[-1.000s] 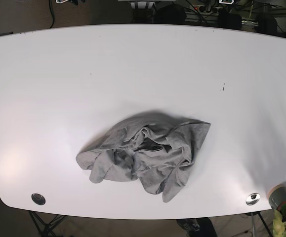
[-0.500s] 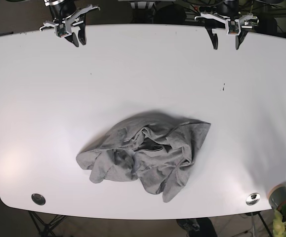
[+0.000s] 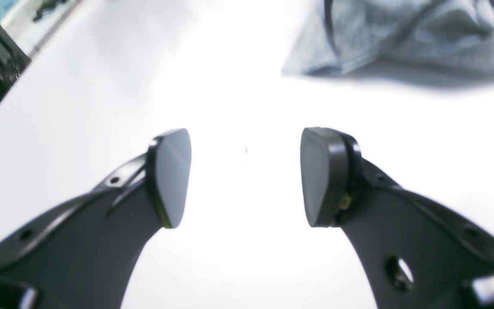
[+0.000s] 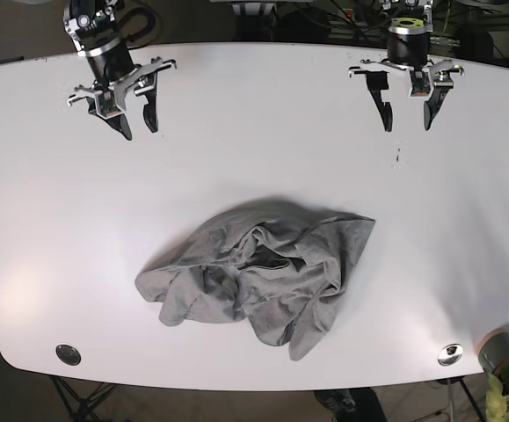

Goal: Fold the T-shirt properly
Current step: 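Lower the right gripper onto the crumpled grey T-shirt and grasp it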

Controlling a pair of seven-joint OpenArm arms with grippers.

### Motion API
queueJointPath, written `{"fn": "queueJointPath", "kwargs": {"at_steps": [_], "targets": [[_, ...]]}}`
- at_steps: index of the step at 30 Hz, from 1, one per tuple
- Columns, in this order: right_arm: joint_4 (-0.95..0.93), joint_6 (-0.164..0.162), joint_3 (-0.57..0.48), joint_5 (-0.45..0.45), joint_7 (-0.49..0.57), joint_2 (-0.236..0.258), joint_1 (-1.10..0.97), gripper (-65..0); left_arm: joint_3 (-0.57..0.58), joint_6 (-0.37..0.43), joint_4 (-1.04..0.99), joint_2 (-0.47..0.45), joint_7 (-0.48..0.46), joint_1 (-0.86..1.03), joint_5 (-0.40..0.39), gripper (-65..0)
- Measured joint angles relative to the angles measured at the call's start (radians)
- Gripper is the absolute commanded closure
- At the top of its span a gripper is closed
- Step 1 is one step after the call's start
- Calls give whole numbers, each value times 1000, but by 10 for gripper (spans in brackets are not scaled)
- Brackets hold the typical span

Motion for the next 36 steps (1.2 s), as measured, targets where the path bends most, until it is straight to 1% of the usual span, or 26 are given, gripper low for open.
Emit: {"fn": "queueJointPath", "kwargs": {"at_steps": [2,3,5,7,8,9,10,12,13,15,16,17,18,19,21,22,23,25,27,28,32,33,36], "targets": [[-1,2,-18,0,-40,0,66,-233,0,-1,-2,-1,-2,-32,1,-404],[0,9,-23,0,-48,-1,86,-235,0,-1,-6,-2,-4,-46,4,-426],[0,9,-27,2,-68,-1,150,-238,0,-1,-23,-3,1,-75,4,-471],[0,2,-41,-2,-109,0,203,-239,-3,-1,-28,-3,0,-93,5,-490],[-1,-3,-55,-2,-147,2,237,-239,-3,2,-29,-6,-1,-102,6,-493],[-3,5,-68,-2,-185,2,278,-239,-4,2,-29,-6,3,-114,7,-493],[-3,11,-80,0,-218,2,315,-239,-4,2,-29,-3,26,-129,7,-493],[-7,19,-89,3,-298,-3,397,-239,-4,-3,-29,-3,100,-164,7,-493],[-10,9,-96,2,-328,-6,435,-239,-9,-3,-30,-4,132,-182,6,-493],[-20,-4,-114,-2,-365,-11,496,-239,-32,-7,-30,-3,148,-208,7,-493],[-31,-5,-128,1,-387,-14,528,-239,-47,2,-29,-3,154,-221,6,-493],[-43,2,-143,3,-394,-16,557,-239,-55,8,-27,-2,160,-232,6,-493],[-59,2,-155,3,-407,-17,579,-239,-56,10,-27,-1,171,-237,7,-493],[-81,12,-169,6,-429,-22,605,-241,-56,10,-27,-3,193,-247,7,-493],[-119,5,-208,2,-440,-29,655,-241,-53,1,-28,-3,232,-267,6,-493],[-134,5,-224,3,-446,-30,675,-241,-53,-2,-28,-3,238,-275,7,-493],[-156,13,-236,5,-451,-37,703,-241,-53,-2,-28,-3,237,-287,6,-493],[-205,10,-248,14,-439,-52,752,-243,-55,-1,-27,-3,244,-303,6,-493],[-287,8,-275,4,-446,-62,806,-271,-55,-2,-27,-4,267,-317,6,-493],[-311,-1,-286,-2,-457,-63,824,-304,-55,-1,-27,-3,277,-318,6,-493],[-413,10,-359,3,-446,-67,896,-400,-56,2,-27,-5,286,-322,6,-493],[-461,18,-378,11,-443,-73,923,-407,-56,1,-27,-6,286,-322,6,-493],[-589,11,-393,8,-454,-109,985,-409,-54,-1,-28,-17,295,-336,6,-493]]}}
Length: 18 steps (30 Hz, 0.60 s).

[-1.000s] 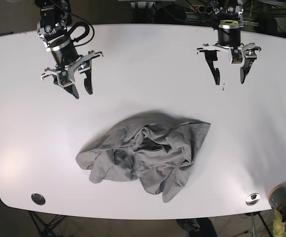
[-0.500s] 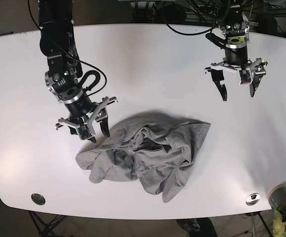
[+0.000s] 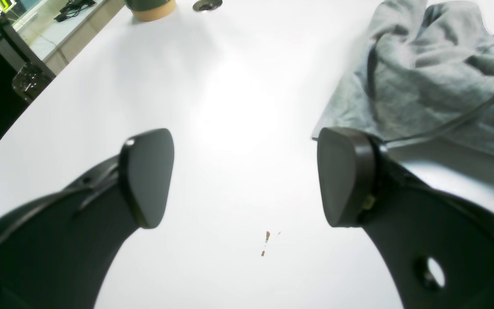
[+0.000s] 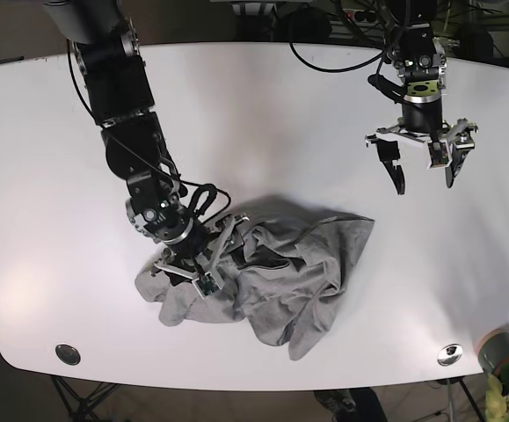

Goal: Fold the T-shirt properly
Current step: 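Lower the right gripper onto the crumpled grey T-shirt and grasp it, then drag the grasped shirt fabric with the right gripper to spread it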

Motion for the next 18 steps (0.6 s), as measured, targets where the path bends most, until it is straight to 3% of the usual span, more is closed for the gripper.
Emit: {"fn": "queueJointPath", "kwargs": {"at_steps": [2,6,13,15,18], "targets": [[-76,3,1,-6,7,-18,41,-409,-1,1,0,-6,-6,-13,0,-493],[-241,58,-2,1,24,-35,114,-409,-2,1,-1,-22,-6,-15,0,-493],[-401,76,0,-6,84,-30,132,-406,-2,0,-3,-22,-3,-45,0,-493],[-432,76,0,-6,106,-30,128,-371,0,0,-3,-25,10,-54,0,-494],[-446,74,1,-5,154,-28,95,-246,0,2,-4,-37,48,-81,-4,-496]]}}
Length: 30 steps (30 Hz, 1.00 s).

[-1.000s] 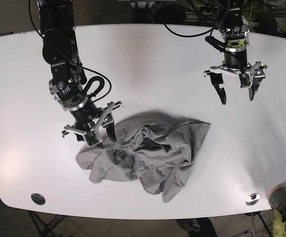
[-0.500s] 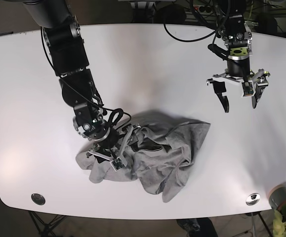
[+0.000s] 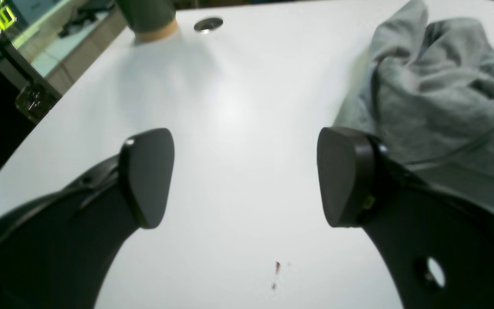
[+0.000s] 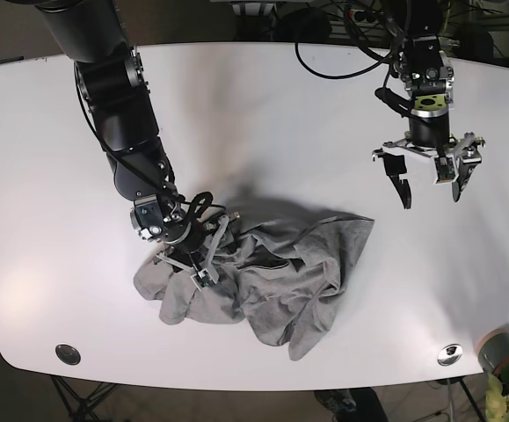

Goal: Fold the T-shirt properly
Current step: 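Drag the grasped shirt fabric with the right gripper to spread it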

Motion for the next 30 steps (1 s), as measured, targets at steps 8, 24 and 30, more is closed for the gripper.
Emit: {"fn": "queueJointPath", "kwargs": {"at_steps": [8,24,30], "targets": [[48,1,6,22,90,22,-124,-24,10,-3,0,2,0,-48,-3,-496],[674,-14,109,-10,-110,23,-634,-32,85,-2,-19,1,-3,-63,-4,-497],[773,-8,108,-10,-113,21,-730,-35,76,-75,-68,0,2,-61,-24,-497]]}}
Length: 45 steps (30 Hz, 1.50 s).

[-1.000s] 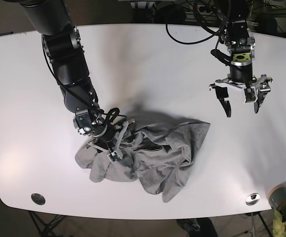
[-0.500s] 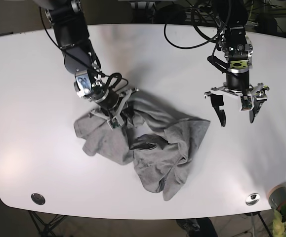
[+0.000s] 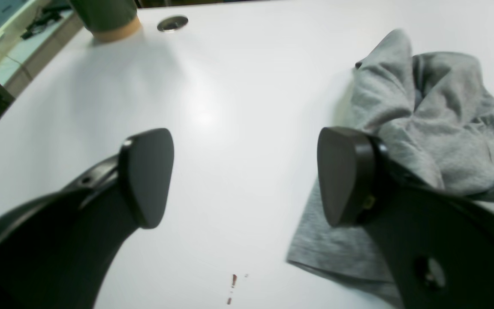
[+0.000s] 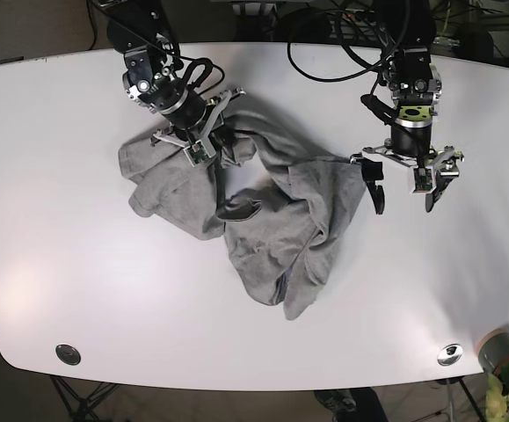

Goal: Fold the T-shirt properly
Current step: 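Drag the grasped shirt fabric with the right gripper to spread it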

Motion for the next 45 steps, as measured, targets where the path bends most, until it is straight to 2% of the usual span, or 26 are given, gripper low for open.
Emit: {"fn": "queueJointPath", "kwargs": {"at_steps": [3,6,10,11,13,21,25,31,32,42,45], "targets": [[13,0,0,1,0,-1,-15,-54,-5,-75,-17,0,2,0,-34,-497],[23,0,0,0,-4,-1,-13,-198,-23,-103,-30,2,58,0,-62,-494],[38,0,0,5,-8,0,19,-452,-62,-120,-34,1,98,3,-95,-494],[39,2,0,4,-8,-1,37,-499,-75,-129,-34,1,101,4,-100,-494],[42,2,-1,8,-11,-1,68,-555,-87,-142,-34,1,98,6,-103,-494],[34,1,-2,9,-72,-1,252,-560,-122,-216,-33,2,100,46,-105,-493],[-59,5,-3,5,-127,-26,375,-560,-121,-223,-32,2,101,68,-105,-493],[-263,18,-8,13,-129,-58,531,-560,-121,-222,-32,2,100,78,-105,-493],[-299,9,-6,8,-128,-69,554,-560,-121,-222,-30,1,98,77,-104,-493],[-666,11,1,5,-34,-109,729,-561,-122,-224,-25,2,101,80,-104,-493],[-748,12,33,10,16,-115,752,-561,-122,-223,-25,2,101,80,-104,-493]]}}
